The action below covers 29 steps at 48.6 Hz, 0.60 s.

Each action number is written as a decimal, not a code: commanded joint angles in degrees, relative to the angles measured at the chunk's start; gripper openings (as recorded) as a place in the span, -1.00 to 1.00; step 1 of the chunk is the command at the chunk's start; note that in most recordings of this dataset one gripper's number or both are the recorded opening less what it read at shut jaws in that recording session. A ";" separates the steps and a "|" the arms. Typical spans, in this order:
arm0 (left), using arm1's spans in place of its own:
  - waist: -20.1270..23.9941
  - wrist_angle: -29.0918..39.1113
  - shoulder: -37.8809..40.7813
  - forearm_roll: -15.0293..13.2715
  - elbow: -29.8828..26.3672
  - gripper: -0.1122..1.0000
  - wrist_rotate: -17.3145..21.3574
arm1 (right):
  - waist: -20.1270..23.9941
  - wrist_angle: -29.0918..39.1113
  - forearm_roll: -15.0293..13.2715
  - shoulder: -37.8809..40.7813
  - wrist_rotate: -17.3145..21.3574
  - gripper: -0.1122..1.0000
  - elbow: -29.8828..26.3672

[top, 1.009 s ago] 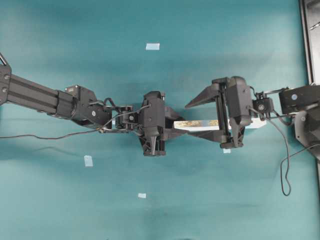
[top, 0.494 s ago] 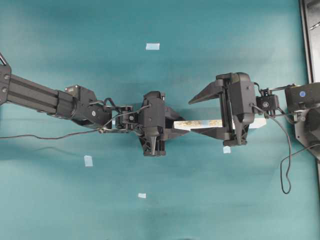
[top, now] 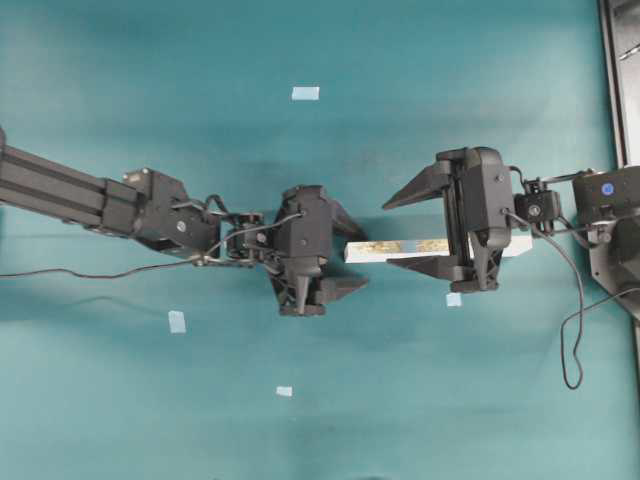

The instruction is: Move the wooden board into place and insert the rod into its hole.

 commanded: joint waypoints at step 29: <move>0.53 2.02 -9.05 -0.18 6.50 0.74 0.26 | 0.18 4.22 0.09 -1.05 0.09 0.98 2.64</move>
